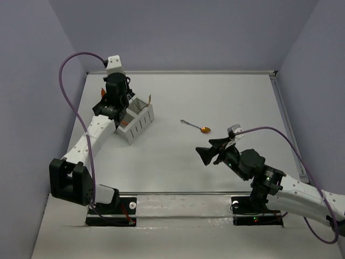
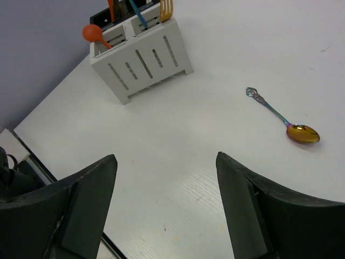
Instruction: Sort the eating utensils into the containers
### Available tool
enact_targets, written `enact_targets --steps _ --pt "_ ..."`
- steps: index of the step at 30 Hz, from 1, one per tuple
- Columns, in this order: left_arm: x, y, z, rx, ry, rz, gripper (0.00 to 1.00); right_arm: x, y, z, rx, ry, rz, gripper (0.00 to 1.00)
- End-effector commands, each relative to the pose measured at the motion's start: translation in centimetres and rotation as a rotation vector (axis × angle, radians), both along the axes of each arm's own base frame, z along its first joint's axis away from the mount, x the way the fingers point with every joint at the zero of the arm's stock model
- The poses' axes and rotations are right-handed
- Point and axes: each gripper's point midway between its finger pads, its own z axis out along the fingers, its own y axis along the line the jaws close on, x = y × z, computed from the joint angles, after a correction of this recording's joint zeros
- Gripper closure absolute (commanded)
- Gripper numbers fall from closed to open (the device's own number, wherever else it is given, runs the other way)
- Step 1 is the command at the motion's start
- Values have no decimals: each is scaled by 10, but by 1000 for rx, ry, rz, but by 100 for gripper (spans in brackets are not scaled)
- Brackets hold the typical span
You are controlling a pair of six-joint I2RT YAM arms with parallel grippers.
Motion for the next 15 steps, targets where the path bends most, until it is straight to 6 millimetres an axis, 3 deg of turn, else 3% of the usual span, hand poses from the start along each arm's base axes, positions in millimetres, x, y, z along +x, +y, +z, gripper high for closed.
enact_targets --steps 1,6,12,14,15 --pt "10 8 49 -7 -172 51 94 1 -2 2 10 0 -24 20" --pt "20 6 11 45 -109 38 94 6 -3 -4 -5 22 -54 20" --pt "25 -1 -6 55 -96 18 92 11 0 -15 -22 60 -83 20" --pt "26 -2 -8 50 -97 16 78 14 2 -21 -26 82 -103 20" --pt "26 -3 -9 46 -95 11 62 16 0 -21 -24 88 -122 21"
